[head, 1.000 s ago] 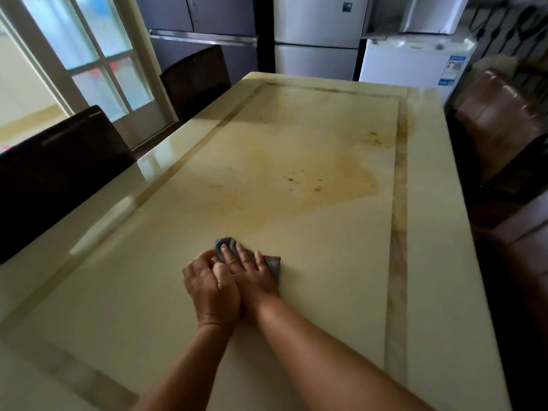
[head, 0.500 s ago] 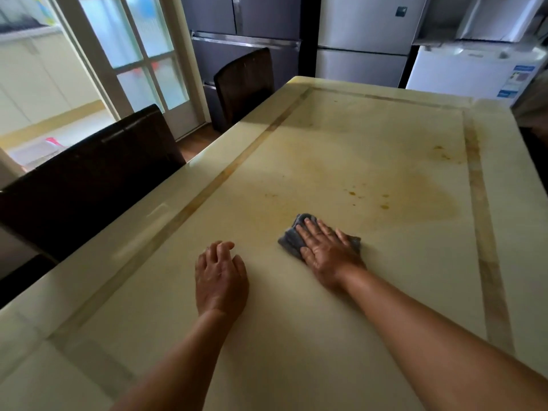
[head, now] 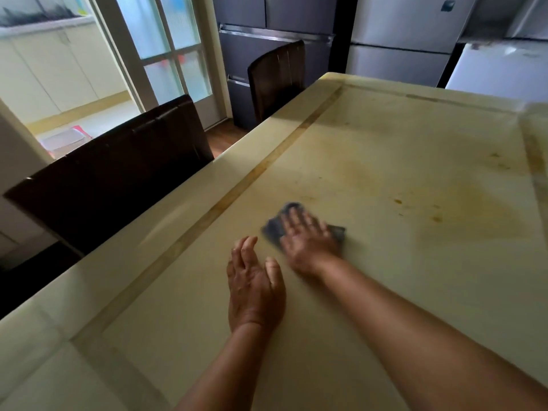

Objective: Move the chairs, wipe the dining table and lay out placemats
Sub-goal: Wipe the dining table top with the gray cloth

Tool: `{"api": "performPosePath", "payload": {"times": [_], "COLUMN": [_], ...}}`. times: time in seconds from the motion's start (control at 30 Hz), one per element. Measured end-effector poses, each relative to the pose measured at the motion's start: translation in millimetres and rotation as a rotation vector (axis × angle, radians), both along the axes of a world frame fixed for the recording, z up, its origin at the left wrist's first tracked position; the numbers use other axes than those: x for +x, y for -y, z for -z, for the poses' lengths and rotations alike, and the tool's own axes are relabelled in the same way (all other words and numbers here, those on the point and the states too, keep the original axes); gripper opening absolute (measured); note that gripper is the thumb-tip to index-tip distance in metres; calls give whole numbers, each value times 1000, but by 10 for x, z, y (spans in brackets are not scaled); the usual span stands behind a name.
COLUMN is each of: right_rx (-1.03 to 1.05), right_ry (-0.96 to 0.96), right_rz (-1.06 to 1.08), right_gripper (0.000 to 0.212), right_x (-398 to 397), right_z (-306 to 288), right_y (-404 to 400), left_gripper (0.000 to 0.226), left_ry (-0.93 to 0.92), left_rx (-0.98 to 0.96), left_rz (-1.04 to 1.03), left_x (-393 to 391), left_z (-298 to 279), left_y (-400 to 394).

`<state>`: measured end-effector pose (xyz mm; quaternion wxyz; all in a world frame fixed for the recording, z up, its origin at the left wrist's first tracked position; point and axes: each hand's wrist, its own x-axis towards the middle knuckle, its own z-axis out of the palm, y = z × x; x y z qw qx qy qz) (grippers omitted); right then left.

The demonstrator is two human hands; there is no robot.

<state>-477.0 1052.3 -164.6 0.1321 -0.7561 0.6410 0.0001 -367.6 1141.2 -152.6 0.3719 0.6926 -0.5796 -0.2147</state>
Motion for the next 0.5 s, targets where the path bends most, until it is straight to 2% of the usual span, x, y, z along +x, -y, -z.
{"api": "performPosePath", "payload": {"times": [0.1, 0.17, 0.27, 0.33, 0.4, 0.5], "right_rx": [31, 53, 66, 55, 46, 43], "right_ry": [-82, -77, 55, 98, 69, 13], "right_rz": [-354, -432, -436, -405, -324, -142], "right_gripper": [63, 70, 67, 58, 56, 56], "right_x": [443, 463, 359, 281, 171, -32], "right_z": [18, -9, -44, -82, -117, -147], "right_y": [-229, -298, -303, -212, -48, 277], "left_gripper": [56, 55, 40, 33, 37, 40], "left_ry": [-121, -180, -196, -68, 86, 202], "left_rx": [-56, -55, -24, -24, -6, 67], "left_rz": [-18, -36, -16, 3, 1, -24], "left_x": [34, 90, 192, 327, 529, 838], "left_z": [-80, -130, -206, -220, -194, -149], "left_y": [-3, -28, -10, 28, 82, 225]}}
